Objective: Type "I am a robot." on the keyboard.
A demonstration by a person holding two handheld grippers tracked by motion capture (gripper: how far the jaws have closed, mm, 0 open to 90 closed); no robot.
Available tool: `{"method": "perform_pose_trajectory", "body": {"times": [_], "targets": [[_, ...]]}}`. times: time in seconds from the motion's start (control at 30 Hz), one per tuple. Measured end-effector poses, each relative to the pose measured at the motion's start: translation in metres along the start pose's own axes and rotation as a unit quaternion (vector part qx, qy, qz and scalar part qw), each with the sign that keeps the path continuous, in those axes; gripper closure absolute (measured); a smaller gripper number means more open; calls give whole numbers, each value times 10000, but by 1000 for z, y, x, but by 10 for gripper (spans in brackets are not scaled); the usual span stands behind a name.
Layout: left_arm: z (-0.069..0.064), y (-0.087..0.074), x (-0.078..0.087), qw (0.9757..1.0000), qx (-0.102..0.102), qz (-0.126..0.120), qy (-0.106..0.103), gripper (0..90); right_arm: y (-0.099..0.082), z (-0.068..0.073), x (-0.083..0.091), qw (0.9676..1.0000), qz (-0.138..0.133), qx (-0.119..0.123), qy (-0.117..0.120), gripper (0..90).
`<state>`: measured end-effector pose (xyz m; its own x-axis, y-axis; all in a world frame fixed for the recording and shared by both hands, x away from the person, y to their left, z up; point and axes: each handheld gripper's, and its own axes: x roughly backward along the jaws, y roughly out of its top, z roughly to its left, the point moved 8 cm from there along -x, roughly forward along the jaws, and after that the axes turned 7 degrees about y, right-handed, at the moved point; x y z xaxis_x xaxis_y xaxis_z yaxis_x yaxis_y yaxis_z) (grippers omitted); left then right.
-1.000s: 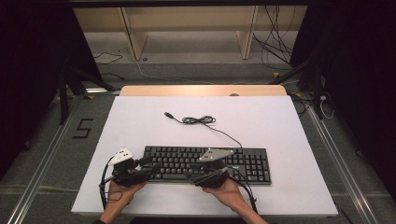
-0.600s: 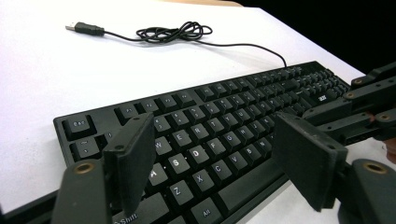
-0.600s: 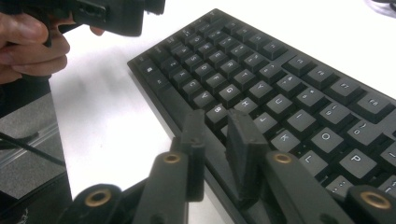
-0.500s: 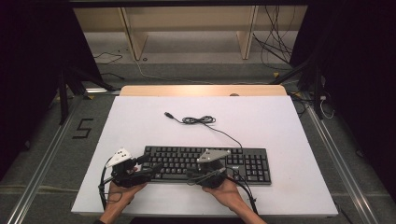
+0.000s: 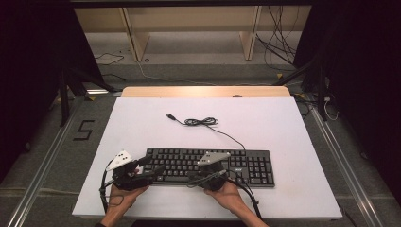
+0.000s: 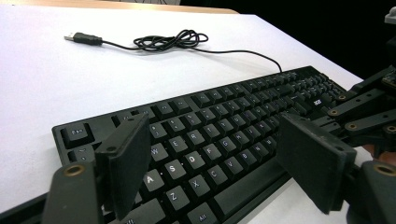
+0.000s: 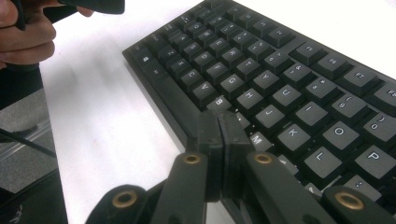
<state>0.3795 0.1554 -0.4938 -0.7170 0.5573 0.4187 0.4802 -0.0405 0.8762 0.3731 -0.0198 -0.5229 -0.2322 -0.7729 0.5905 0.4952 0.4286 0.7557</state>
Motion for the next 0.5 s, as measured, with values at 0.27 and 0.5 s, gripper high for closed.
{"method": "perform_pose_trajectory", "body": {"times": [0.27,0.5], "targets": [[-1,0,0,10000,-20,-8,-10,255,-3,-1,-4,10000,93,7,-23,900],[-1,0,0,10000,-52,2,-31,253,-5,-2,-7,9998,167,0,-51,900]]}}
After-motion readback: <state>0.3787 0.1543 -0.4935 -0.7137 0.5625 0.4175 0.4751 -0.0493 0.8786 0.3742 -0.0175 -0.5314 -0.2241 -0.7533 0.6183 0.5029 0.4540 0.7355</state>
